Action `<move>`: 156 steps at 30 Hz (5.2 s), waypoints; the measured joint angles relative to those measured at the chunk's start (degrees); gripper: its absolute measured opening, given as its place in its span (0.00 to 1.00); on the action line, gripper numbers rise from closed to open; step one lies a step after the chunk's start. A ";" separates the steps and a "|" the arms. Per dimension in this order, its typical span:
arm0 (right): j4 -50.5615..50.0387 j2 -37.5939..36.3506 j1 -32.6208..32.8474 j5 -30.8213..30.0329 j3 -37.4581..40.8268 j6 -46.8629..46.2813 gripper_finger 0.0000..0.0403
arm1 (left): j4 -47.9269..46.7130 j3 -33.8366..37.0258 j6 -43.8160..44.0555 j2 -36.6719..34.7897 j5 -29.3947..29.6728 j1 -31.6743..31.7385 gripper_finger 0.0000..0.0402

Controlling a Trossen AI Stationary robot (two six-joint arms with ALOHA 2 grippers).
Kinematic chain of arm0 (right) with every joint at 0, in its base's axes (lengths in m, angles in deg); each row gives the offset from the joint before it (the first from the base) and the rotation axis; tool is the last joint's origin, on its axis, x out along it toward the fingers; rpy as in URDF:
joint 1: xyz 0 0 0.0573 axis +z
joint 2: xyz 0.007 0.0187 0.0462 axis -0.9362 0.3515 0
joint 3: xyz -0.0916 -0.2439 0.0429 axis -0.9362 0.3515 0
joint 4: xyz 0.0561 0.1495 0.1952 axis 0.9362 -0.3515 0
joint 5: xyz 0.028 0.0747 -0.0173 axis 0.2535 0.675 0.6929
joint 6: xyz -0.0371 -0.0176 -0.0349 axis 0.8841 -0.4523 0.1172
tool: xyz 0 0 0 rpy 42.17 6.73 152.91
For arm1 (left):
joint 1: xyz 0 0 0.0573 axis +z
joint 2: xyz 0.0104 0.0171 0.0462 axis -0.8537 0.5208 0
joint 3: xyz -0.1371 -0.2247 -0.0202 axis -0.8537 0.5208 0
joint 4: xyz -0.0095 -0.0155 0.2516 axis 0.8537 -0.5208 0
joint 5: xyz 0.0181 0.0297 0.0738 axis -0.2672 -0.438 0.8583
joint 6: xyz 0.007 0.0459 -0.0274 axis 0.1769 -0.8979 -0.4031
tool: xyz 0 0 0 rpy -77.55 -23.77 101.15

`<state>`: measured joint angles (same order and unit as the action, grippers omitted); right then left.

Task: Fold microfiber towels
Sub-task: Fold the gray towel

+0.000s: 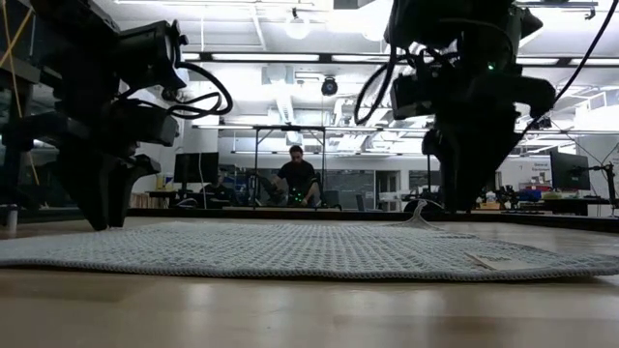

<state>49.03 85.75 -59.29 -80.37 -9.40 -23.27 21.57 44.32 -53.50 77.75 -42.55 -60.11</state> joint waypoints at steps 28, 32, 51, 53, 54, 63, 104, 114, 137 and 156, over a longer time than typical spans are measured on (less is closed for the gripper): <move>12.38 1.72 -3.79 2.29 8.62 -0.15 0.34 | -0.02 0.00 0.63 0.00 -0.13 0.00 0.30; 12.48 1.79 -2.90 1.71 8.67 -1.19 0.34 | -0.04 0.00 0.85 0.00 -0.15 0.00 0.30; 9.23 2.71 -0.44 -3.14 8.62 0.57 0.34 | -0.94 0.00 1.30 -0.02 -1.92 0.00 0.30; 9.13 2.73 -0.48 -3.14 8.62 0.66 0.34 | -0.98 0.00 1.40 -0.02 -2.69 0.00 0.30; 9.09 2.73 -0.46 -3.24 8.62 0.68 0.34 | -0.98 0.00 1.49 -0.02 -2.77 0.00 0.30; 9.06 2.75 -0.44 -3.99 8.66 0.45 0.30 | -1.15 0.00 1.53 -0.02 -2.78 0.00 0.20; 2.08 -6.28 1.27 -12.31 9.07 -6.25 0.01 | -13.75 -10.25 0.15 0.00 3.81 -0.04 0.00; -1.42 -13.32 2.69 -17.44 8.97 -9.05 0.01 | -17.65 -12.73 -0.28 -0.01 5.56 -0.04 0.00; -3.21 -21.08 9.08 -21.18 8.86 -12.06 0.01 | -36.07 -30.74 5.23 -3.80 19.86 -6.85 0.00; -1.03 -21.51 16.12 -19.61 -0.26 -13.45 0.01 | -38.25 -32.52 17.93 -3.65 21.90 -22.09 0.00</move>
<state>48.00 64.24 -43.16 -99.98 -9.65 -36.72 -16.67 11.79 -35.57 74.10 -20.65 -82.20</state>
